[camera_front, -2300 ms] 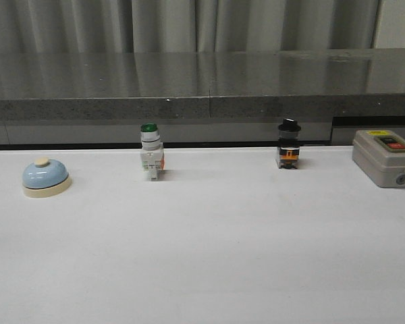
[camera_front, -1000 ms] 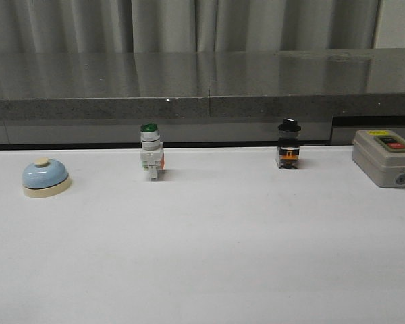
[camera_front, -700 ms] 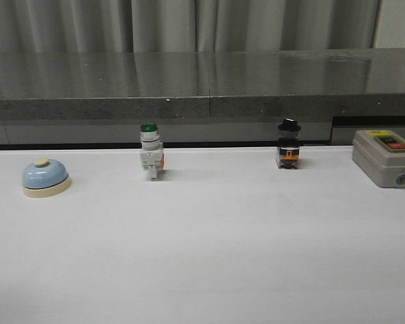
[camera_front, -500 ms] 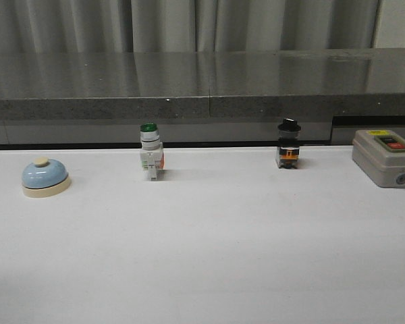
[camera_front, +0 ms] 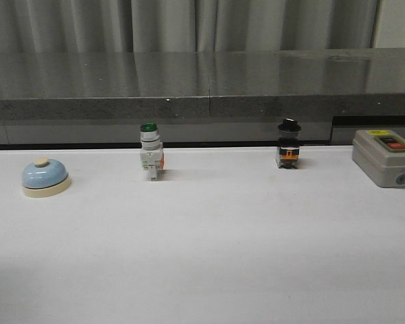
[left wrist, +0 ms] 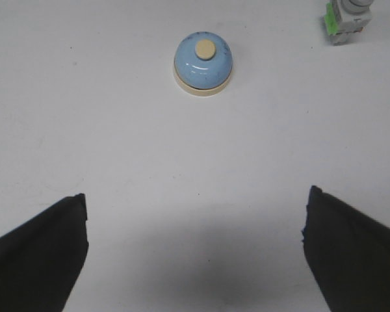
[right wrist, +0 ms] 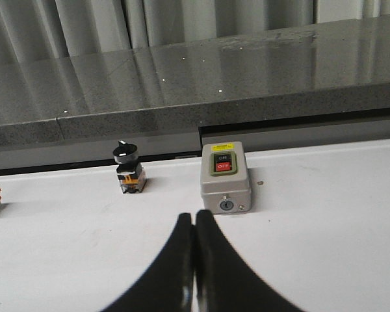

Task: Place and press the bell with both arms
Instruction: 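Lower the left gripper over the blue bell and grasp it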

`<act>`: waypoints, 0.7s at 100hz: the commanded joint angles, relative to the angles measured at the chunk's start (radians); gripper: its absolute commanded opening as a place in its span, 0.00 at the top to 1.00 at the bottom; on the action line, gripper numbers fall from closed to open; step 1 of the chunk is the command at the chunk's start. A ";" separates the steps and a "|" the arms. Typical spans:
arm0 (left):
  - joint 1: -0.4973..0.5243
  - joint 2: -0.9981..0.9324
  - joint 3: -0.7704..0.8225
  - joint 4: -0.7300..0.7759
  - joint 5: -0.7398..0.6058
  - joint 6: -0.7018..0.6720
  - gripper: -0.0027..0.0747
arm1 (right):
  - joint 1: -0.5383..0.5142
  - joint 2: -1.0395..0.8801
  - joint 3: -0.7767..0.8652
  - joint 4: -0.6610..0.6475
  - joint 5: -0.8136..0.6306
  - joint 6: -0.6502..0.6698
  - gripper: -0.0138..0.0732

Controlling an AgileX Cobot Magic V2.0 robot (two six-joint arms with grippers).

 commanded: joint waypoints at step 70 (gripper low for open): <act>-0.092 0.559 -0.371 -0.040 -0.177 0.040 0.14 | -0.008 -0.020 -0.019 0.004 -0.081 -0.008 0.92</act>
